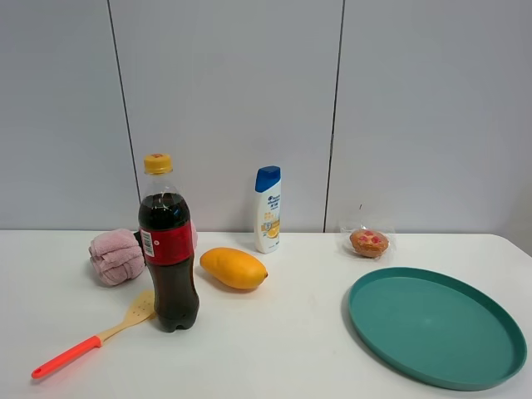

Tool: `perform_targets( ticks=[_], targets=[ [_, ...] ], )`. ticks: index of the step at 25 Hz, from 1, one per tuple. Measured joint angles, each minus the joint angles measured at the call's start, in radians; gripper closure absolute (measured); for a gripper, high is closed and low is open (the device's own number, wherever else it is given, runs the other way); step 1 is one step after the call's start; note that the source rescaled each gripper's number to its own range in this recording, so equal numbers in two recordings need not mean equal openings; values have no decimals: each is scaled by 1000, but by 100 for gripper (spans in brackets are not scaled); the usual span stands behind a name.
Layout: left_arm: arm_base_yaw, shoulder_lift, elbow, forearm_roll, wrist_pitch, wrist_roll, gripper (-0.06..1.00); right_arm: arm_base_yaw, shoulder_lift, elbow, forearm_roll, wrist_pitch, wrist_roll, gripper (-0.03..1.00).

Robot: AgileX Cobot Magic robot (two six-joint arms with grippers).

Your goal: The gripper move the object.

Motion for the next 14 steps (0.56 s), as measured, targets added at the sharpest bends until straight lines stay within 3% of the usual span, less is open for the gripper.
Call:
perform_targets(
  ticks=[14],
  targets=[
    [0, 0, 0, 1, 0, 3, -6, 0, 0, 0, 0, 0, 0, -3]
  ],
)
